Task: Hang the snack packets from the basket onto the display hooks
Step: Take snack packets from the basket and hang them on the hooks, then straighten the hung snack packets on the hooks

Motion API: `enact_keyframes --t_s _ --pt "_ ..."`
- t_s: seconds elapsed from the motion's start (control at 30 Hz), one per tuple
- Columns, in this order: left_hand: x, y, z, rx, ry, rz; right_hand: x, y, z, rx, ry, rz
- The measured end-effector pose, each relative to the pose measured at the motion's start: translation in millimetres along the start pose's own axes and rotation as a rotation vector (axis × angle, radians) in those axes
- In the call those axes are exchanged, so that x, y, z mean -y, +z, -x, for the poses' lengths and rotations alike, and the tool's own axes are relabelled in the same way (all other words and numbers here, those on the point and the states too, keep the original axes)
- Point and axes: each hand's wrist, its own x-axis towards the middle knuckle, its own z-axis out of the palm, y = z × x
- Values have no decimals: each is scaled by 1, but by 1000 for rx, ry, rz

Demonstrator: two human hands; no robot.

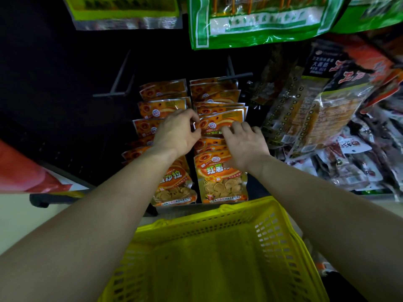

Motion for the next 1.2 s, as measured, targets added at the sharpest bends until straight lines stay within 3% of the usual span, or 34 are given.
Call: enact_keyframes --t_s 0.23,0.4,0.63,0.73,0.97,1.2 --pt "-6 -7 0 28 -8 6 -17 -17 6 40 -50 -131" --pt "-8 -8 -15 22 36 5 -37 -26 -13 -111 107 -351" --pt "-11 8 -54 38 82 -65 -44 -25 -59 -117 56 -201" --pt "-10 16 -65 57 24 -57 -46 -25 -66 -148 46 -161" --pt "-9 28 -75 119 -26 1 -55 -28 -59 20 -66 -280" --pt "-16 33 -82 158 -116 58 -51 -26 -64 -17 23 -378"
